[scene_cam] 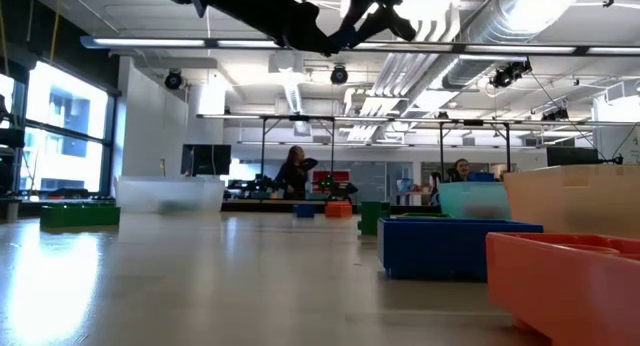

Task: Sort & place blocks by color
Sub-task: Put the blue game piece into the orange bin, then put the orange game piece into the blue bin

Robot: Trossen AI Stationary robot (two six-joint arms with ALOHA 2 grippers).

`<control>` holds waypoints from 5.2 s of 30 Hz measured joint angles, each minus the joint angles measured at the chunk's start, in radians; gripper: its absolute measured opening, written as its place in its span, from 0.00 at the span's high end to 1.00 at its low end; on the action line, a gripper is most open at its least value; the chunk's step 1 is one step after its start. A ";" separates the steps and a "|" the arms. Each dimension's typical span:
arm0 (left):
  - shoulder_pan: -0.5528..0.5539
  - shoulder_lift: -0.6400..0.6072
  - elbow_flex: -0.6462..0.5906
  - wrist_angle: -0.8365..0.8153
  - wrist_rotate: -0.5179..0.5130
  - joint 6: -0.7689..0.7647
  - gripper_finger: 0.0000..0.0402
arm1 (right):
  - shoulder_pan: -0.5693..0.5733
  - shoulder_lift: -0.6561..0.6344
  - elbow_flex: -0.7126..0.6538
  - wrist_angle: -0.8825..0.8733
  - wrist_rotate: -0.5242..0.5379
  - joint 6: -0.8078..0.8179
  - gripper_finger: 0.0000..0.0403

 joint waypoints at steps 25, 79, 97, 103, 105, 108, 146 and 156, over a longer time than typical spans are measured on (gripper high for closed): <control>-0.004 0.000 0.001 -0.039 0.044 -0.005 0.45 | 0.001 0.002 0.000 -0.131 0.057 -0.055 0.83; -0.003 0.000 0.001 -0.245 -0.121 -0.135 0.40 | 0.433 -0.338 -0.754 -0.667 -0.124 0.541 0.83; -0.059 0.000 0.001 -0.275 -0.133 -0.251 0.40 | 0.430 -0.329 -0.932 -0.631 -0.078 0.487 0.82; -0.091 -0.043 0.001 -0.300 -0.222 -0.293 0.40 | 0.430 -0.329 -0.952 -0.547 -0.037 0.468 0.83; -0.101 -0.069 0.001 -0.317 -0.225 -0.344 0.40 | 0.430 -0.329 -0.971 -0.525 -0.037 0.457 0.83; -0.109 -0.118 0.001 -0.387 -0.225 -0.434 0.40 | 0.430 -0.329 -1.010 -0.501 -0.036 0.443 0.82; -0.169 -0.229 0.001 -0.942 -0.111 -1.007 0.40 | 0.430 -0.330 -0.908 -0.474 0.091 0.370 0.53; -0.169 -0.229 0.001 -0.983 -0.107 -1.035 0.40 | 0.430 -0.330 -0.760 -0.458 0.203 0.320 0.53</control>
